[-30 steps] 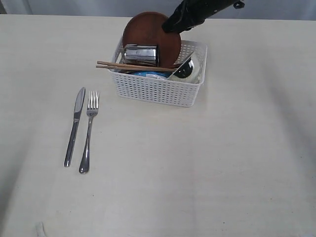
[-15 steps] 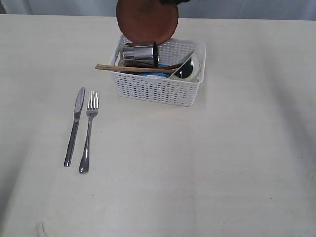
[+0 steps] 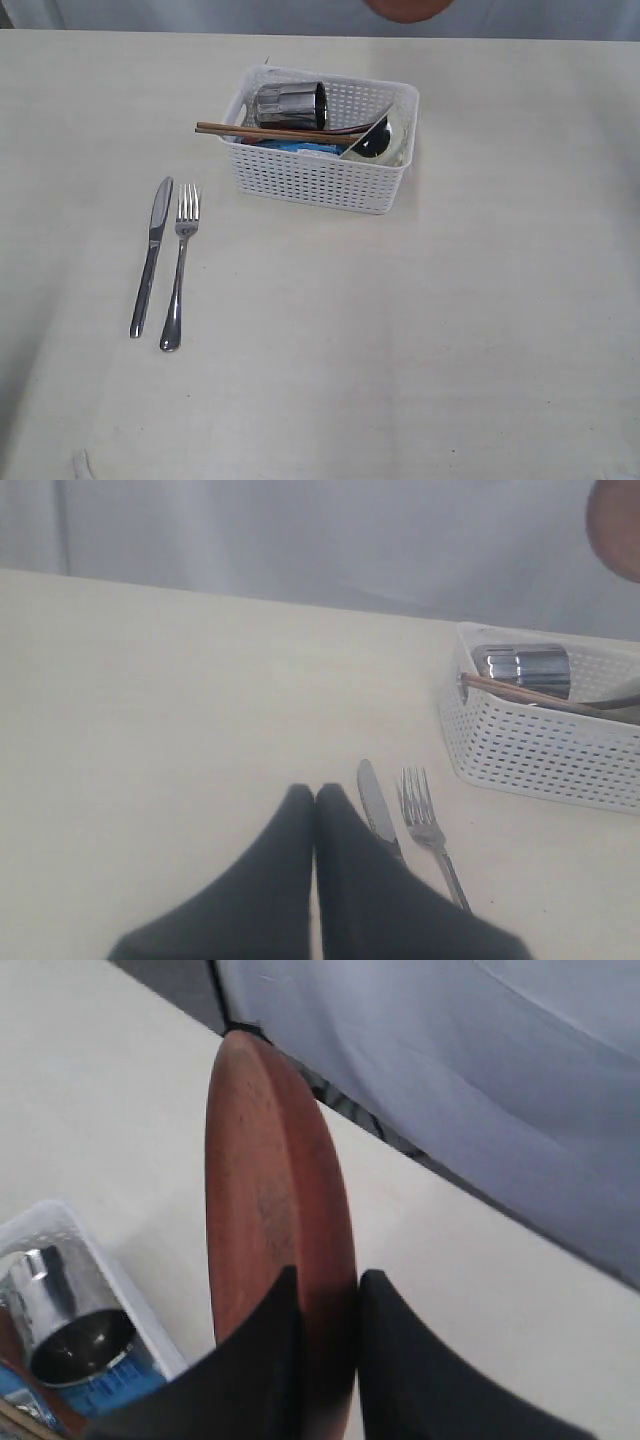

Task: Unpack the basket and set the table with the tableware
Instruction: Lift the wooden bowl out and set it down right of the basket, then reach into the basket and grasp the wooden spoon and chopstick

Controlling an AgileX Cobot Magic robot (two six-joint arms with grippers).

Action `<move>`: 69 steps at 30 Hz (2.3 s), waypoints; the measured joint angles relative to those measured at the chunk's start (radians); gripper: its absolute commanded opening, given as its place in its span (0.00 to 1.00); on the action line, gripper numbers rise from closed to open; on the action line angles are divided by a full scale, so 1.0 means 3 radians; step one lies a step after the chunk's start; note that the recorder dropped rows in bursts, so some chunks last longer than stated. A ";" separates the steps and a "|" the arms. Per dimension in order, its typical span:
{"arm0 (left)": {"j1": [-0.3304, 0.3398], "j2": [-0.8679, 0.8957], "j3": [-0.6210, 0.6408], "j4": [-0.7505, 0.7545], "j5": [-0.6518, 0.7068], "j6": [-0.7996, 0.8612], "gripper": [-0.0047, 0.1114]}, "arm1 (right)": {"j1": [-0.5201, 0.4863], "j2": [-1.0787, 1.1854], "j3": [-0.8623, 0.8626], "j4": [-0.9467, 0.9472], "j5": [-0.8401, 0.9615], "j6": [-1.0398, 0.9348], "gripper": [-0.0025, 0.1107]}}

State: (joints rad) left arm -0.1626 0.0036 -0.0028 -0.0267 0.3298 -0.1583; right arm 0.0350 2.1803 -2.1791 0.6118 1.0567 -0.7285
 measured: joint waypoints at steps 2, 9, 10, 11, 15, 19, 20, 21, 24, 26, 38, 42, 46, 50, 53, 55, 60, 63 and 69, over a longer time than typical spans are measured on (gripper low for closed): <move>0.0000 0.0000 0.0000 0.0000 0.0000 0.0000 0.04 | -0.0151 -0.0004 -0.0009 -0.0245 0.0135 0.0369 0.02; 0.0000 0.0000 0.0000 0.0000 0.0000 0.0000 0.04 | -0.0590 -0.0004 0.0520 -0.0519 0.0344 0.1180 0.02; 0.0000 0.0000 0.0000 0.0000 0.0000 0.0000 0.04 | -0.0617 -0.0004 0.0628 -0.0519 0.0317 0.1219 0.02; 0.0000 0.0000 0.0000 0.0000 0.0000 0.0000 0.04 | -0.0652 0.0003 0.0773 -0.0482 0.0285 0.1247 0.02; 0.0000 0.0000 0.0000 0.0000 0.0000 0.0000 0.04 | -0.0796 0.0030 0.1366 -0.0155 0.0082 0.1173 0.02; 0.0000 0.0000 0.0000 0.0000 0.0000 0.0000 0.04 | -0.0973 0.0037 0.1778 0.0310 -0.0156 0.0910 0.02; 0.0000 0.0000 0.0000 0.0000 0.0000 0.0000 0.04 | -0.1002 0.0037 0.1830 0.0384 -0.0222 0.0877 0.02; 0.0000 0.0000 0.0000 0.0000 0.0000 0.0000 0.04 | -0.1032 0.0037 0.1875 0.0455 -0.0307 0.0856 0.02; 0.0000 0.0000 0.0000 0.0000 0.0000 0.0000 0.04 | -0.1091 0.0080 0.1903 0.0627 -0.0471 0.0818 0.02; 0.0000 0.0000 0.0000 0.0000 0.0000 0.0000 0.04 | -0.1103 0.0162 0.1871 0.0760 -0.0532 0.0811 0.02; 0.0000 0.0000 0.0000 0.0000 0.0000 0.0000 0.04 | -0.1132 0.0506 0.1762 0.1160 -0.0768 0.0667 0.39; 0.0000 0.0000 0.0000 0.0000 0.0000 0.0000 0.04 | -0.1195 0.0533 0.1674 0.1101 -0.0743 0.0653 0.43; 0.0000 0.0000 0.0000 0.0000 0.0000 0.0000 0.04 | -0.1254 0.0533 0.1388 0.1101 -0.0386 0.0653 0.43; 0.0000 0.0000 0.0000 0.0000 0.0000 0.0000 0.04 | -0.1236 0.0342 0.1006 0.1554 0.0186 0.0283 0.43; 0.0000 0.0000 0.0000 0.0000 0.0000 0.0000 0.04 | -0.0932 0.0126 0.0647 0.2002 0.0428 -0.0115 0.43; 0.0000 0.0000 0.0000 0.0000 0.0000 0.0000 0.04 | -0.0540 0.0030 0.0442 0.1818 0.0451 -0.0191 0.43; 0.0000 0.0000 0.0000 0.0000 0.0000 0.0000 0.04 | 0.0703 0.0018 0.0065 0.0210 0.0507 -0.0218 0.43; 0.0000 0.0000 0.0000 0.0000 0.0000 0.0000 0.04 | 0.1142 0.0018 0.0059 -0.0403 0.0520 -0.0131 0.44; 0.0000 0.0000 0.0000 0.0000 0.0000 0.0000 0.04 | 0.1492 0.0024 0.0059 -0.0995 0.0535 0.0199 0.56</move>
State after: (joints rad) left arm -0.1626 0.0036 -0.0028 -0.0267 0.3298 -0.1583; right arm 0.4826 2.1876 -2.1613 0.3132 1.2172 -0.6688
